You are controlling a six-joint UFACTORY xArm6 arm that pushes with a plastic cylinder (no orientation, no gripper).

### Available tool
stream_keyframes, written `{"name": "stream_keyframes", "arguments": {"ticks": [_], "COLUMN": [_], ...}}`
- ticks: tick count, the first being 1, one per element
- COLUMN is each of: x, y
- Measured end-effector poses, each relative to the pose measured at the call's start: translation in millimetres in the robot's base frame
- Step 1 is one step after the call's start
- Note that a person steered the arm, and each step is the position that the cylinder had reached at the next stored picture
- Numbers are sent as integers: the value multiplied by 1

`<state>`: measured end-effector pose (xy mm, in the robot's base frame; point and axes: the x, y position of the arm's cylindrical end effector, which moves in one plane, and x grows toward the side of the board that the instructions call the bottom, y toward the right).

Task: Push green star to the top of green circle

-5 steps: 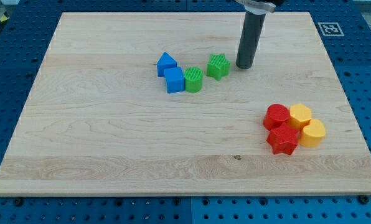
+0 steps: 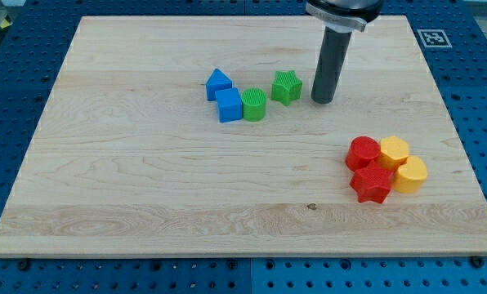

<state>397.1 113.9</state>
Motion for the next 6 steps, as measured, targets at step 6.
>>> {"name": "stream_keyframes", "arguments": {"ticks": [6], "x": [-9], "y": [-18]}}
